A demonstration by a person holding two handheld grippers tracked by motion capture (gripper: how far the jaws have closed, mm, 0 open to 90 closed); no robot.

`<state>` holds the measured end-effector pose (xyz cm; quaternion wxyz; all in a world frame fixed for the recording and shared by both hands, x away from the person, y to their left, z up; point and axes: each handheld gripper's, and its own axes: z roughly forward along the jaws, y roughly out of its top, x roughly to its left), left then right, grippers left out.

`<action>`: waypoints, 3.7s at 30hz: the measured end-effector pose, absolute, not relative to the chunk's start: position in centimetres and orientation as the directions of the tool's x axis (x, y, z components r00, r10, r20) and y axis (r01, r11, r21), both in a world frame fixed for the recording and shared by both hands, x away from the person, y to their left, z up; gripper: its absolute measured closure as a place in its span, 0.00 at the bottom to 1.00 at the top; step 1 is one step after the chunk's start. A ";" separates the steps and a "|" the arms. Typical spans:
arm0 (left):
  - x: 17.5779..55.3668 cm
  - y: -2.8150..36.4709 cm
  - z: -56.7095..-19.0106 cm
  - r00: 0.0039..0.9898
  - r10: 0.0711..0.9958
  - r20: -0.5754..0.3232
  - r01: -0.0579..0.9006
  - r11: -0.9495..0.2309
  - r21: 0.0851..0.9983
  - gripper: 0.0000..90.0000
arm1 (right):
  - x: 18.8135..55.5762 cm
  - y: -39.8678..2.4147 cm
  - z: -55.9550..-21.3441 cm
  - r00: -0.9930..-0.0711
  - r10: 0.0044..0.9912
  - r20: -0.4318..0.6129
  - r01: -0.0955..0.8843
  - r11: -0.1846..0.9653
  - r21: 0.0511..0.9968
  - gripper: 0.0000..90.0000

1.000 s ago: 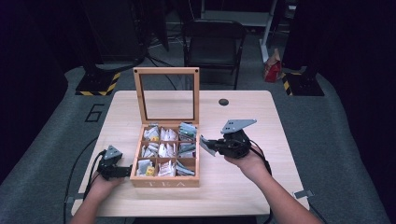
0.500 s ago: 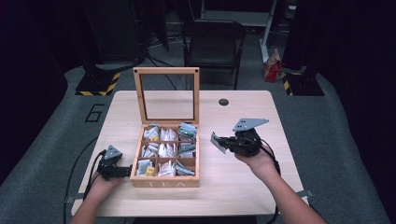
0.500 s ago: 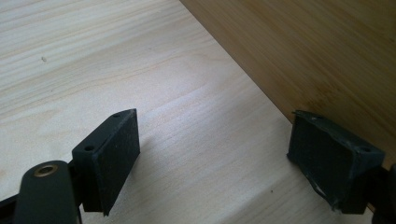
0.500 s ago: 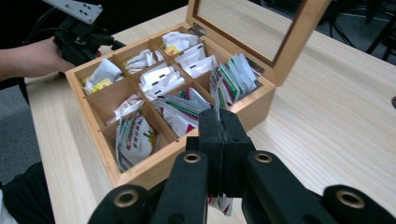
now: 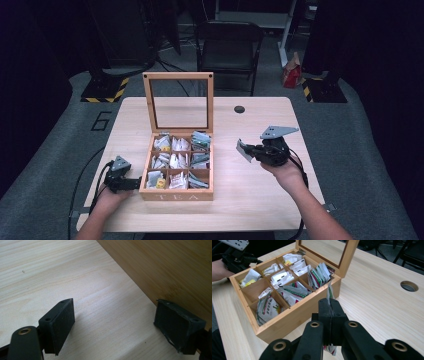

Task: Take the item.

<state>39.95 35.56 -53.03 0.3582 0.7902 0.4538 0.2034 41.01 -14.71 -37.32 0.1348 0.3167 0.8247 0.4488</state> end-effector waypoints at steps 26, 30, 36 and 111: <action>40.0 35.6 -53.0 0.507 0.862 -0.001 0.570 -0.335 0.750 0.18 | 41.1 -16.7 -41.0 -0.713 0.700 0.038 0.438 0.403 0.803 1.00; 39.9 35.5 -53.0 0.504 0.863 -0.005 0.572 -0.330 0.751 0.18 | 41.1 -16.9 -41.4 -0.709 0.704 0.041 0.444 0.401 0.801 1.00; 39.9 35.6 -53.0 0.507 0.862 -0.003 0.571 -0.334 0.750 0.18 | 41.0 -17.2 -42.5 -0.700 0.713 0.038 0.455 0.404 0.794 0.99; 39.9 35.5 -53.0 0.505 0.863 -0.005 0.572 -0.330 0.751 0.18 | 39.8 -15.3 -49.8 -0.720 0.694 0.013 0.507 0.513 0.692 0.95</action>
